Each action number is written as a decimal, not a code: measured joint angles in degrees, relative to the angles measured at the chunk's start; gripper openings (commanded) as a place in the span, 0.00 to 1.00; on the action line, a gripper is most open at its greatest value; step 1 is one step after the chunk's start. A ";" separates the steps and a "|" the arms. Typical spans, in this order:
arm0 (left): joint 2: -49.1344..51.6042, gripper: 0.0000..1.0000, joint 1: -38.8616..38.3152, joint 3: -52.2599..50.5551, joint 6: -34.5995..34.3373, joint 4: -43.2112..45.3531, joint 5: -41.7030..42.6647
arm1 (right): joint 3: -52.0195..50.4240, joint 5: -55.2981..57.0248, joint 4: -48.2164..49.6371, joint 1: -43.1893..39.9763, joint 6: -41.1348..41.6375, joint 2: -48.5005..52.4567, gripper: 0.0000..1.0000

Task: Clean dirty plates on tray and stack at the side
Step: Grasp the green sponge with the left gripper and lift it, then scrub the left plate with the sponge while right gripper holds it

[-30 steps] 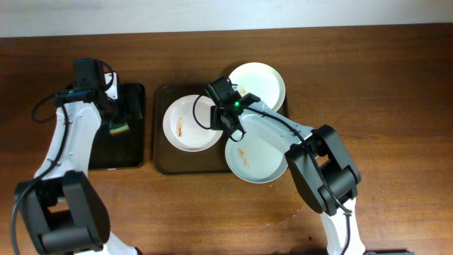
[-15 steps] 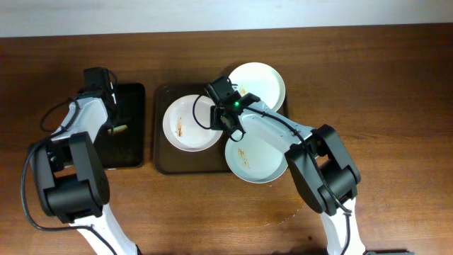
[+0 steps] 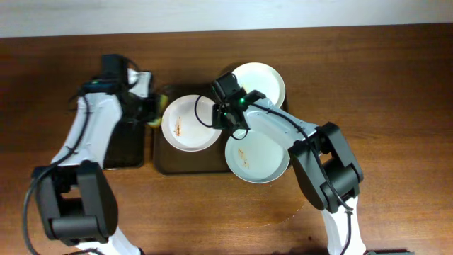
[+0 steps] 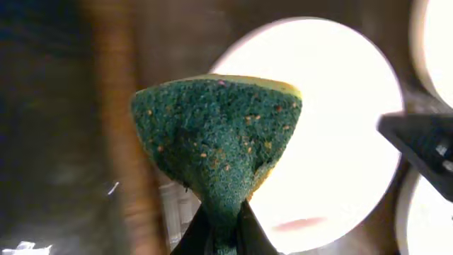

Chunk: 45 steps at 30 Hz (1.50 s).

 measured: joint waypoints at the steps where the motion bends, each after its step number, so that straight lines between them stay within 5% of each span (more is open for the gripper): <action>1: -0.02 0.01 -1.86 -1.07 0.66 0.87 0.63 | 0.00 -0.57 0.02 -0.11 -0.04 0.04 0.04; 10: 2.16 0.01 -4.83 -14.69 2.40 22.67 0.11 | 0.00 -1.77 0.09 -0.13 -0.42 0.11 0.04; 14: 5.11 0.01 -4.74 -14.99 2.34 24.76 1.36 | 0.00 -1.90 0.13 -0.13 -0.46 0.15 0.04; 21: 7.43 0.01 -4.52 -14.73 2.27 23.69 21.09 | 0.00 -1.90 0.13 -0.13 -0.46 0.15 0.04; 32: 6.73 0.01 -3.96 -13.94 -4.44 30.86 -7.89 | 0.00 -2.80 0.81 0.00 -0.39 0.28 0.04; 39: 6.27 0.01 -9.11 -13.33 -4.44 23.39 3.45 | 0.00 -2.78 0.61 -0.09 -0.44 0.28 0.04; 42: 6.60 0.01 -8.90 -14.19 -4.61 28.09 4.44 | 0.00 -2.78 0.61 -0.09 -0.46 0.28 0.04; 45: 6.95 0.01 -7.23 -14.95 -4.87 37.64 -4.13 | 0.02 -2.75 0.63 -0.09 -0.42 0.28 0.04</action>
